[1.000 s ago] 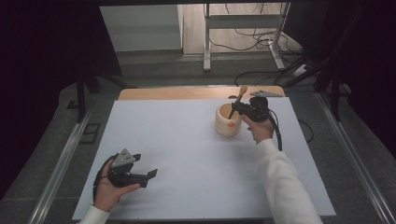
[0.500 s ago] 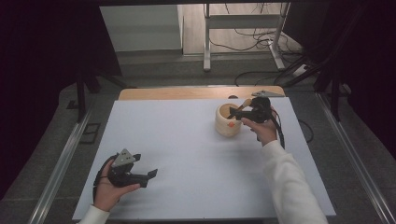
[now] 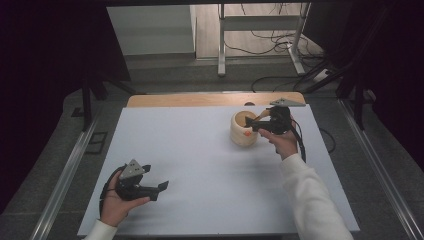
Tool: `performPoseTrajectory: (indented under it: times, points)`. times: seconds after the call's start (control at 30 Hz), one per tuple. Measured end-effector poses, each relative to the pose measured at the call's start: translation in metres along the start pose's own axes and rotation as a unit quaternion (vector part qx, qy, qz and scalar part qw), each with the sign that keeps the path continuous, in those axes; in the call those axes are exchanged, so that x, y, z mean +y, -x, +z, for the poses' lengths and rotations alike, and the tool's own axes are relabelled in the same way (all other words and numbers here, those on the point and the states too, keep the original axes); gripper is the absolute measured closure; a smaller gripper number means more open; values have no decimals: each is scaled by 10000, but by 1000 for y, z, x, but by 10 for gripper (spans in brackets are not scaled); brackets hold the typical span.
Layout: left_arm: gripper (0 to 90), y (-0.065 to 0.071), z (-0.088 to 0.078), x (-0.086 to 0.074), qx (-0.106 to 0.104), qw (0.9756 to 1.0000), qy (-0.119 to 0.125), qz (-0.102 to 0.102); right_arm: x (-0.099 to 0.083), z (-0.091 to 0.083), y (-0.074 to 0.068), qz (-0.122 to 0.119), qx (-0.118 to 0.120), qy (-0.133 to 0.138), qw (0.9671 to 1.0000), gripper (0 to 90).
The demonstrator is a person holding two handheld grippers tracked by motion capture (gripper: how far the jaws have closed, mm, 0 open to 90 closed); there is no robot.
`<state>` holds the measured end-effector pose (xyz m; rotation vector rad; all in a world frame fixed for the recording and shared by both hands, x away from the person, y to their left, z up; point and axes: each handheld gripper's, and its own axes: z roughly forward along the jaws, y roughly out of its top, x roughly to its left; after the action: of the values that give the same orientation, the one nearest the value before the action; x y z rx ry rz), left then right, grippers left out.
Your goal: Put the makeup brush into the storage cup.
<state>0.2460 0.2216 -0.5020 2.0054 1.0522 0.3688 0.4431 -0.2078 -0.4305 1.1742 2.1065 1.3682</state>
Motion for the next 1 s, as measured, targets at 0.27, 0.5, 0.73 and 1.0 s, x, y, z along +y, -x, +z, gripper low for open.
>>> performPoseTrajectory:
  times: [0.27, 0.5, 0.73, 1.0]
  points:
    - [107, 1, 0, 1, -5, 10000, 6, -2, -3, -7, 0, -48, -78, 14, 10000, 42]
    - [107, 3, 1, 4, -47, 10000, 47, -1, -9, -19, 0, -90, -102, -4, 9999, 40]
    - [106, 4, -1, 2, -32, 10000, 52, -35, -14, -37, 1, -116, -92, 8, 9999, 40]
    - [106, 5, -4, 2, -2, 10000, 85, -33, -28, -53, -6, -205, 28, -83, 9998, 41]
